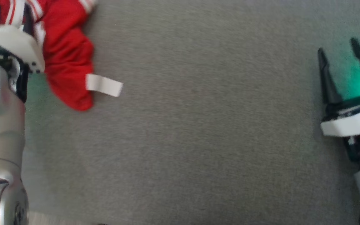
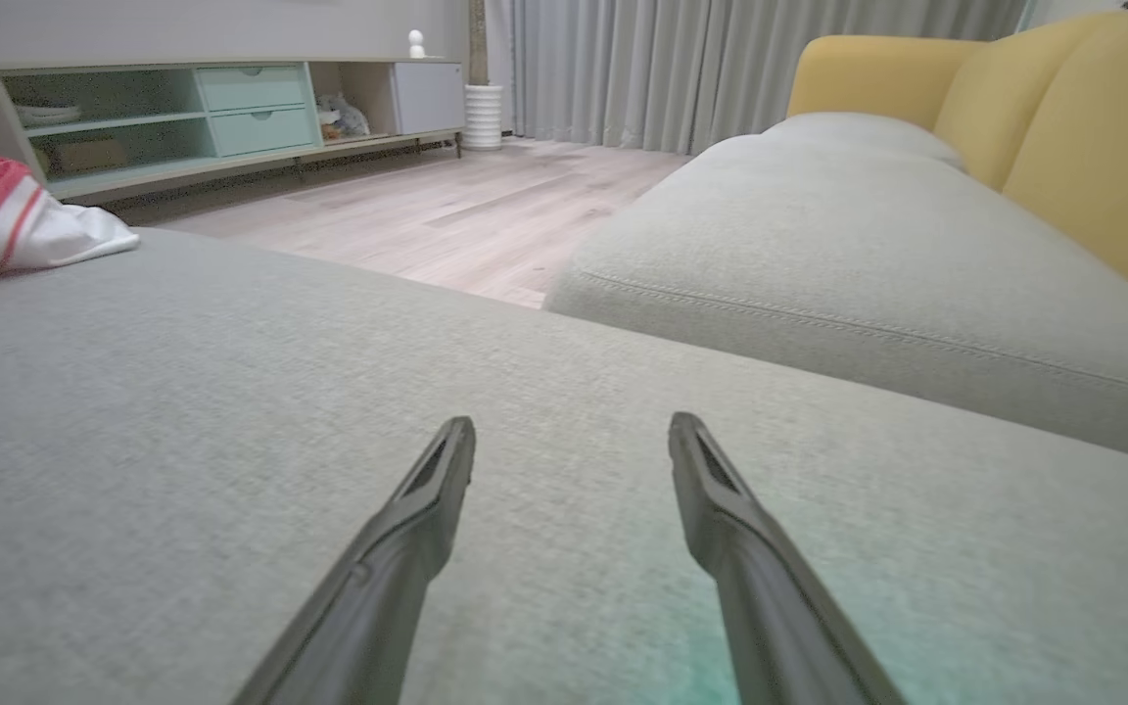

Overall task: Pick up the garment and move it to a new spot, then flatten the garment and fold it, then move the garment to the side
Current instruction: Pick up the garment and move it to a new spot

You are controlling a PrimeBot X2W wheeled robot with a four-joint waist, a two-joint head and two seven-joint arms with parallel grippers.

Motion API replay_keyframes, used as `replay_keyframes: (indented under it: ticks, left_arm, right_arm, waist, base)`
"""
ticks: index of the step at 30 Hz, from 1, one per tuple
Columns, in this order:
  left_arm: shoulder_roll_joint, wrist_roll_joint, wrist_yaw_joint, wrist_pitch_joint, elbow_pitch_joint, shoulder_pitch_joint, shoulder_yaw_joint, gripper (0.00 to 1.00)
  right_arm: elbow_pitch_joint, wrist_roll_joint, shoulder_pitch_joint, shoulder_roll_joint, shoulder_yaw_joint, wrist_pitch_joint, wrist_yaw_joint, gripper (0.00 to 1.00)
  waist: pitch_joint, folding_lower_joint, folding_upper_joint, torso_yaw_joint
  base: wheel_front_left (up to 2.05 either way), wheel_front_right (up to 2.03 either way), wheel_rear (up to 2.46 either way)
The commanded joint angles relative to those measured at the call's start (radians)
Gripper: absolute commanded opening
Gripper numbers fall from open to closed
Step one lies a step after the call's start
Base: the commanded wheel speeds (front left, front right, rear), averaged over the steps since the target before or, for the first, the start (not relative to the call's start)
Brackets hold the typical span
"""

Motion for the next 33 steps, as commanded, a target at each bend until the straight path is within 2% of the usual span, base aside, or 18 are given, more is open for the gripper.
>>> replay_keyframes:
  ticks: [1,3,4,5,6,11,18,25,26,33]
  left_arm:
    - [0.071,-0.011,-0.005,0.005,0.005,-0.014,0.025,1.0]
    - [0.073,-0.03,-0.008,-0.021,0.036,-0.03,0.036,1.0]
    - [0.074,-0.032,-0.009,-0.041,0.047,-0.034,0.035,0.66]
    - [0.075,-0.033,-0.011,-0.07,0.053,-0.038,0.032,0.14]
    - [0.075,-0.038,-0.012,-0.101,0.058,-0.042,0.034,0.0]
    - [0.084,-0.04,-0.019,-0.237,0.069,-0.077,0.016,0.0]
    - [0.087,-0.01,-0.028,-0.305,0.01,-0.161,-0.071,0.0]
    - [0.078,-0.038,-0.03,-0.307,-0.146,-0.221,-0.239,0.0]
    - [0.078,-0.038,-0.03,-0.307,-0.146,-0.221,-0.239,0.0]
    - [0.116,-0.13,-0.03,-0.234,-0.346,-0.233,-0.381,0.0]
  right_arm:
    - [-0.006,-0.006,0.017,-0.018,0.005,-0.001,-0.001,1.0]
    - [-0.011,-0.005,0.015,-0.021,-0.005,-0.001,-0.001,1.0]
    - [-0.013,-0.005,0.015,-0.022,-0.009,-0.001,-0.001,1.0]
    - [-0.013,-0.006,0.014,-0.022,-0.012,-0.001,-0.001,1.0]
    - [-0.012,-0.008,0.013,-0.019,-0.013,-0.001,-0.001,1.0]
    - [-0.003,-0.007,-0.002,0.008,0.005,-0.001,-0.001,1.0]
    - [0.027,0.011,0.014,0.065,0.016,-0.001,-0.001,1.0]
    - [0.029,0.035,0.079,0.146,-0.002,-0.001,-0.001,1.0]
    - [0.029,0.035,0.079,0.146,-0.002,-0.001,-0.001,1.0]
    - [0.0,0.043,0.138,0.197,-0.01,-0.001,-0.001,1.0]
  waist:
    - [0.065,-0.0002,0.0,-0.063]
    - [0.078,-0.0002,0.0,-0.068]
    - [0.081,-0.0002,0.0,-0.069]
    - [0.083,-0.0002,0.0,-0.069]
    - [0.082,-0.0002,0.0,-0.07]
    - [0.036,-0.0002,0.0,-0.073]
    - [-0.113,-0.0002,0.0,-0.104]
    - [-0.291,-0.0002,0.0,-0.206]
    - [-0.291,-0.0002,0.0,-0.206]
    - [-0.419,-0.0002,0.0,-0.352]
  base:
    - [0.0,0.0,0.0]
    - [0.0,0.0,0.0]
    - [0.0,0.0,0.0]
    - [0.0,0.0,0.0]
    - [0.0,0.0,0.0]
    - [0.0,0.0,0.0]
    - [0.0,0.0,0.0]
    - [0.0,0.0,0.0]
    - [0.0,0.0,0.0]
    - [0.0,0.0,0.0]
